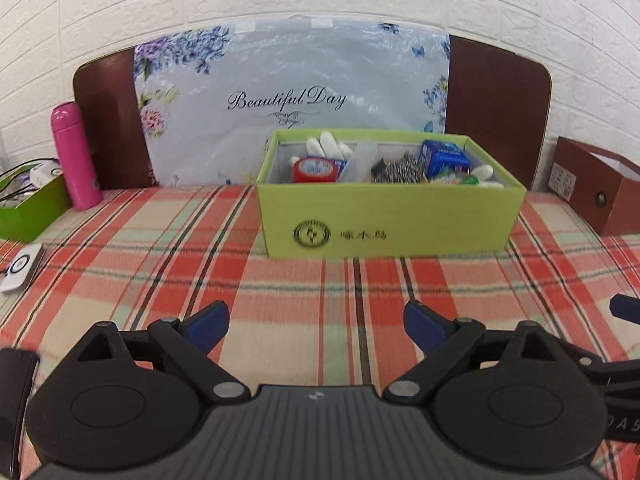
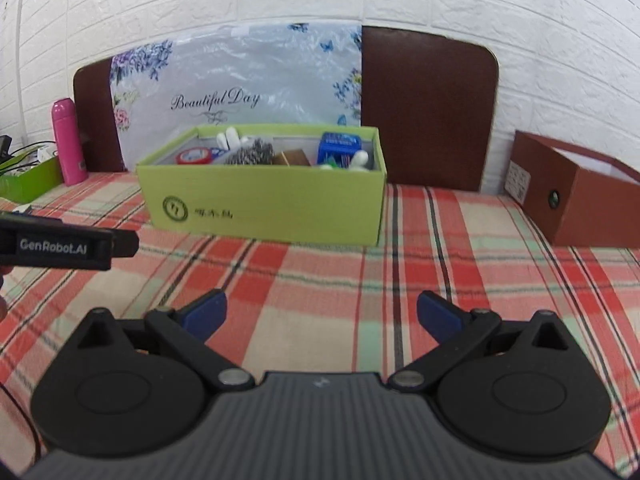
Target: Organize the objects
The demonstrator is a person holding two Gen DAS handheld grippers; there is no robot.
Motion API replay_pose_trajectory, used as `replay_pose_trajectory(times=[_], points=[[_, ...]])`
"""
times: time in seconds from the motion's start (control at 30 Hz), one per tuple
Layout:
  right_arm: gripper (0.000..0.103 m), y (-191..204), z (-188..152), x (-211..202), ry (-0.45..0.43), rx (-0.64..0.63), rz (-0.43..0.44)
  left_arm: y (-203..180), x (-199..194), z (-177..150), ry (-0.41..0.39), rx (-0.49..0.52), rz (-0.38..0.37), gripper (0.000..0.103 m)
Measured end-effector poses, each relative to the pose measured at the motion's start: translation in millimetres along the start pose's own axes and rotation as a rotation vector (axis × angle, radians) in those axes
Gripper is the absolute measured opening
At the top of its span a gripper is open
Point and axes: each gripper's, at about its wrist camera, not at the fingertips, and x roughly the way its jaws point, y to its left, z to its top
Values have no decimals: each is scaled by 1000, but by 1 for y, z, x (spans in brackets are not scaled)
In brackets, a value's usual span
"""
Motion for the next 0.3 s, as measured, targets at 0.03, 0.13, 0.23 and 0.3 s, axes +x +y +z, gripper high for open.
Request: replay_pose_trajectory(times=[0.03, 0.13, 0.23, 0.3], points=[[103, 1, -3, -4, 1, 2, -6, 0, -3, -4, 4, 1, 6, 97], [103, 1, -8, -11, 3, 11, -24, 0, -8, -11, 7, 6, 16, 97], [103, 5, -8, -15, 4, 1, -50, 2, -15, -14, -29, 3, 29, 97], [103, 7, -7, -16, -3, -13, -61, 3, -16, -12, -25, -10, 38, 97]])
